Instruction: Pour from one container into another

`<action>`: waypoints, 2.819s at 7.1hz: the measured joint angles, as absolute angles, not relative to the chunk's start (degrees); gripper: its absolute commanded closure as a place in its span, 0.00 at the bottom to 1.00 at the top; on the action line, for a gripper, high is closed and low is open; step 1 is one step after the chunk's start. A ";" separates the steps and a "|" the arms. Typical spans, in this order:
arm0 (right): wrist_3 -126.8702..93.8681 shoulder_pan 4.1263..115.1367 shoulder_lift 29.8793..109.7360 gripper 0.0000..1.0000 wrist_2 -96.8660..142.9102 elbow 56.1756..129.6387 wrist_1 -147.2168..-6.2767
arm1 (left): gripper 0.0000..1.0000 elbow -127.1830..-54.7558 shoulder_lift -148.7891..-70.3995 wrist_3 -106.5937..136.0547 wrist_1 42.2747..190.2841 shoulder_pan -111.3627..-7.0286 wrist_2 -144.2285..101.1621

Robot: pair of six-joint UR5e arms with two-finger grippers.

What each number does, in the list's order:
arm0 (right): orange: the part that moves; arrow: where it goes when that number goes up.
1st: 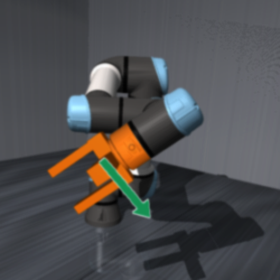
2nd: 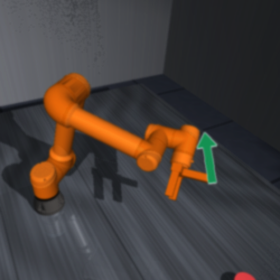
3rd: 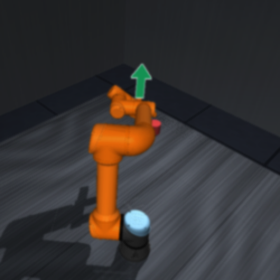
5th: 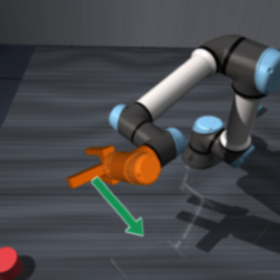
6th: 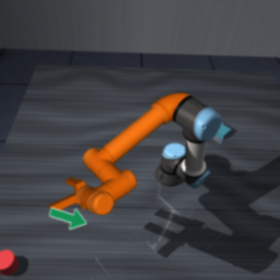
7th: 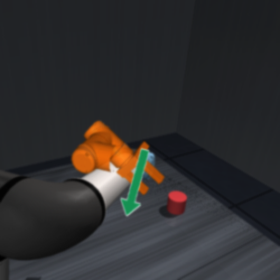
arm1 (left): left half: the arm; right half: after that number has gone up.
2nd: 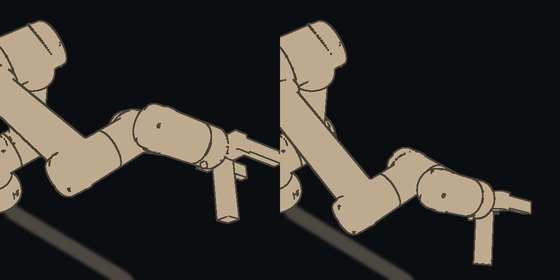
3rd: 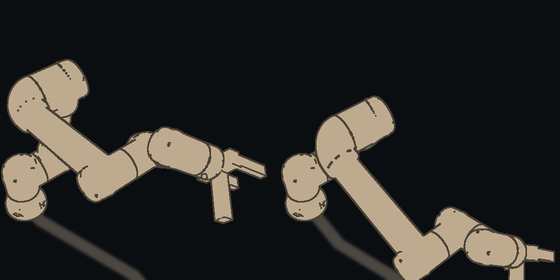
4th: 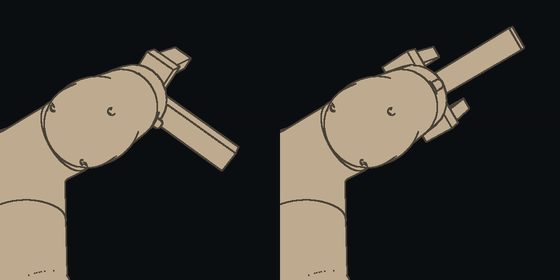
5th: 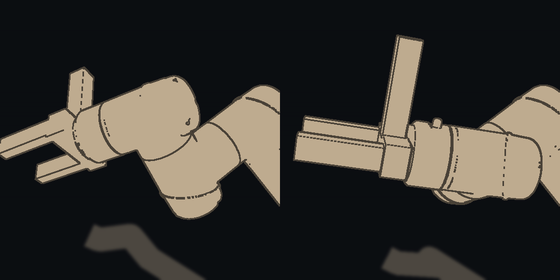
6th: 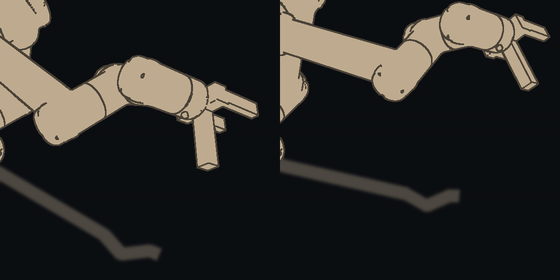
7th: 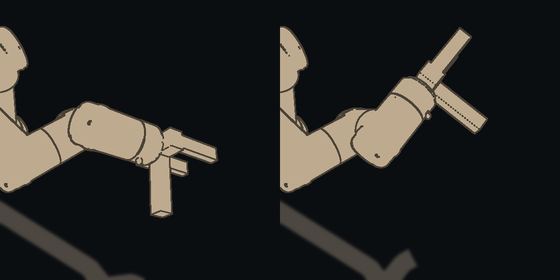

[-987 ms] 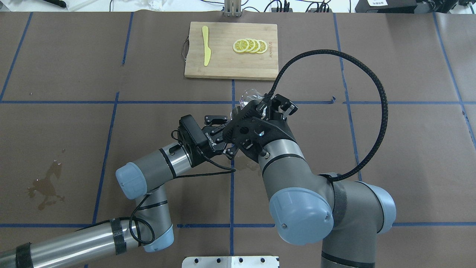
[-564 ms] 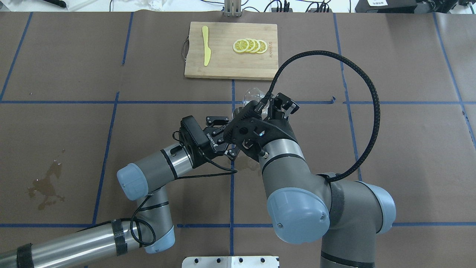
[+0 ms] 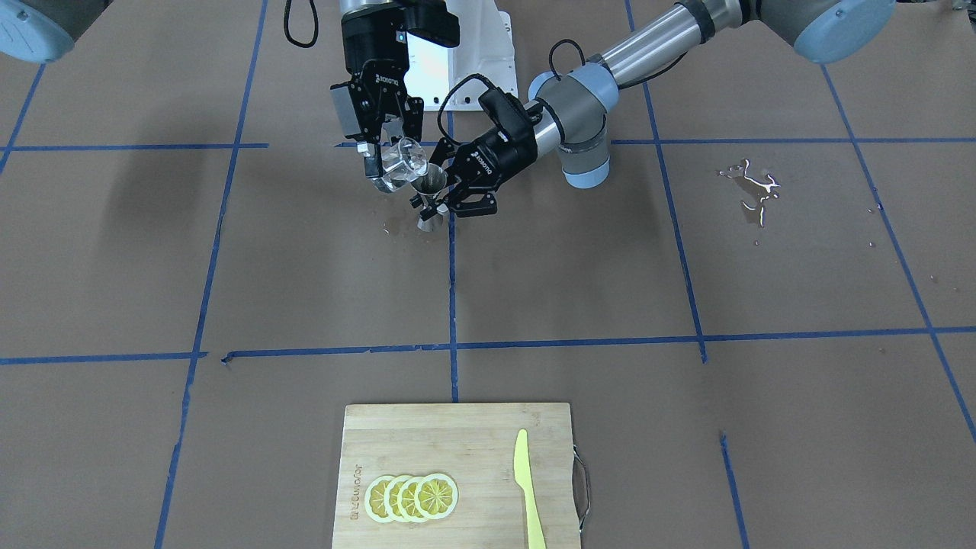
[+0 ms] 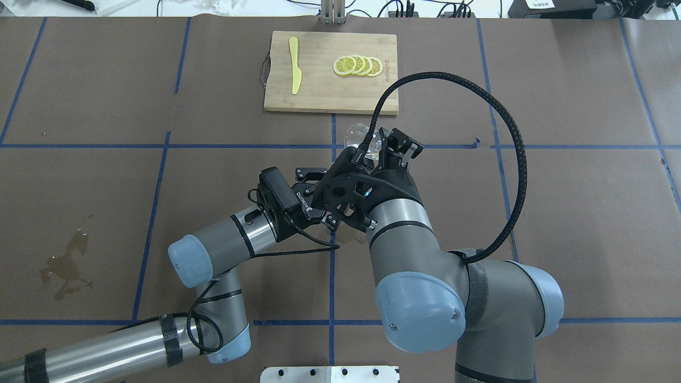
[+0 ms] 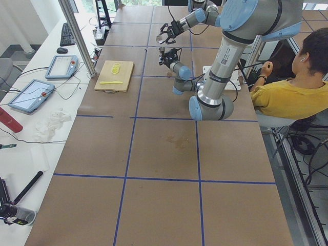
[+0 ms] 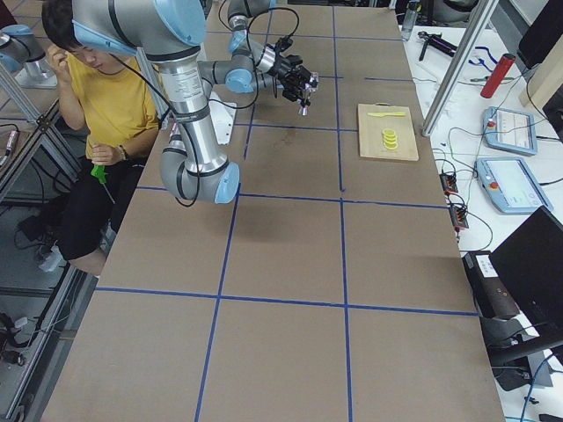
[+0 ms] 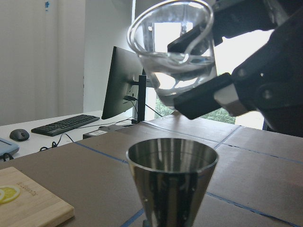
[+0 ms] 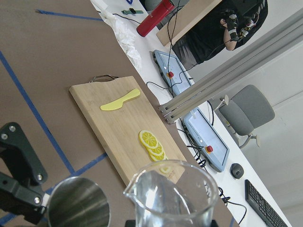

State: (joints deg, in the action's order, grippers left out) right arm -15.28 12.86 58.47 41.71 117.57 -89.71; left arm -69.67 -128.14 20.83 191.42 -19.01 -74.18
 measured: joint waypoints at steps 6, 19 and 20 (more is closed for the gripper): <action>-8.43 12.31 58.27 1.00 40.35 117.63 -92.85 | 1.00 -69.55 -128.23 20.83 191.42 -18.98 -74.18; -0.56 12.39 56.40 1.00 38.74 117.67 -98.59 | 1.00 -69.85 -128.38 20.83 190.81 -18.11 -72.86; -0.44 12.39 56.37 1.00 38.70 117.64 -98.57 | 1.00 -69.86 -128.39 20.83 190.81 -18.11 -72.86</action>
